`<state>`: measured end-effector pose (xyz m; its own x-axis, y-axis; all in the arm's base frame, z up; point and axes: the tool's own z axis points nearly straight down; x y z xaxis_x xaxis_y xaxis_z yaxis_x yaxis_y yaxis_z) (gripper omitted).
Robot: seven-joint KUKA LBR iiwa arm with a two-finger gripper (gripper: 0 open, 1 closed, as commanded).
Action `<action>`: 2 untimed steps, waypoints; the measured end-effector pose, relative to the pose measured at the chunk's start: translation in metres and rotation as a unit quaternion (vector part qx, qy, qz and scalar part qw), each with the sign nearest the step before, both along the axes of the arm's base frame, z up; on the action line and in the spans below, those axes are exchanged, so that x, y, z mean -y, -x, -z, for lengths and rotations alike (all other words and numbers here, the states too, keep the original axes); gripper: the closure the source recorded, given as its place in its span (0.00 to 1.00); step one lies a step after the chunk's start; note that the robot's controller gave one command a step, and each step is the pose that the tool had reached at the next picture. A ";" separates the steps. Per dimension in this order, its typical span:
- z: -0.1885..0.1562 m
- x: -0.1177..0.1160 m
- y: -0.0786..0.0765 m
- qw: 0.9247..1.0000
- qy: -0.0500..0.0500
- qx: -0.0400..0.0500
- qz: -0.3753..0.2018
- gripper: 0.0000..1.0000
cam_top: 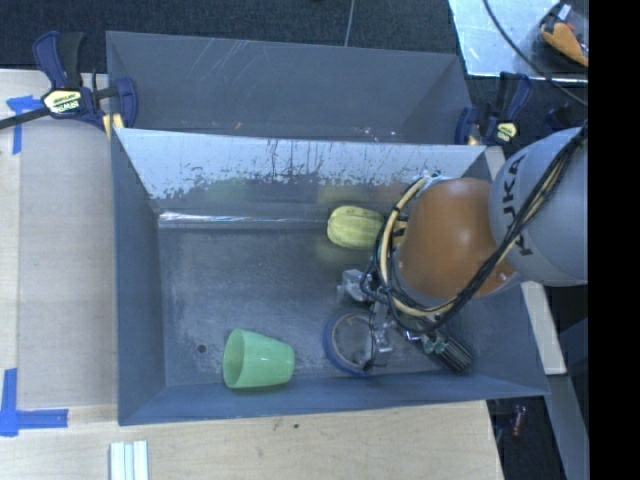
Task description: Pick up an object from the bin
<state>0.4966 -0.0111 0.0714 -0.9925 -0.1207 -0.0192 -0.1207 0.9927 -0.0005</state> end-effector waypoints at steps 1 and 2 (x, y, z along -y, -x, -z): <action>0.000 -0.026 -0.003 0.962 0.004 0.001 -0.273 1.00; -0.001 -0.026 -0.003 0.962 0.004 0.001 -0.273 1.00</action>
Offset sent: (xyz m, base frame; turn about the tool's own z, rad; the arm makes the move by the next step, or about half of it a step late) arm 0.0000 0.0000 0.0000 0.0000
